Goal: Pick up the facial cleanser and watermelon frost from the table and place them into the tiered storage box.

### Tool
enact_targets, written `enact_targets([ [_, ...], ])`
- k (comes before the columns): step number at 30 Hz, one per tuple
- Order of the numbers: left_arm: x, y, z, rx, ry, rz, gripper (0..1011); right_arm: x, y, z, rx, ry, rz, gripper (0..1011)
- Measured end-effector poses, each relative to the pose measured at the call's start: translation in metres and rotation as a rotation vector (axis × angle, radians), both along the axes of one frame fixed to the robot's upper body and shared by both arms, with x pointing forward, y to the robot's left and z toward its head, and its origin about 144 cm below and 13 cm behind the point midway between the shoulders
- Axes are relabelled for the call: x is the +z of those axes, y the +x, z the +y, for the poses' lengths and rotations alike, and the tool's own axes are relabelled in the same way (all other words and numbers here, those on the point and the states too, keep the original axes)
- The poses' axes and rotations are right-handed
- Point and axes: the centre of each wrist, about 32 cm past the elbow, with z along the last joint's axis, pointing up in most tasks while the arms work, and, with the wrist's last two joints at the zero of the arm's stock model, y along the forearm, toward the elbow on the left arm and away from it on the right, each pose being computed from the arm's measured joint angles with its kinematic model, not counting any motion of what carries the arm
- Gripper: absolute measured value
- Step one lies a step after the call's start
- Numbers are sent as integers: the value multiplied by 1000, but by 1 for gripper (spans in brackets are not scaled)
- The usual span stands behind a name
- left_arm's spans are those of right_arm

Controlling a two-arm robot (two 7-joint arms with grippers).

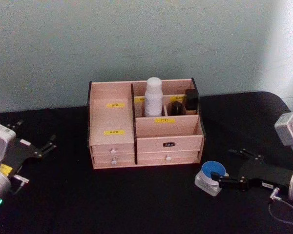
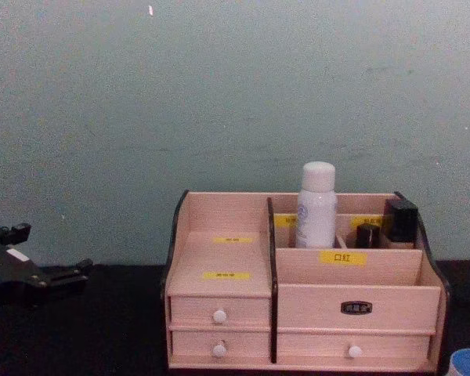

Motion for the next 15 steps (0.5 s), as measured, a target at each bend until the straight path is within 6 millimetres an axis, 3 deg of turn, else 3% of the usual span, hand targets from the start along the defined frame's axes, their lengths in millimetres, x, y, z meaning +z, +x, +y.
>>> enact_targets([
  [15, 0, 0, 0, 0, 0, 0, 1001, -14, 12, 7, -26, -40, 48, 1000],
])
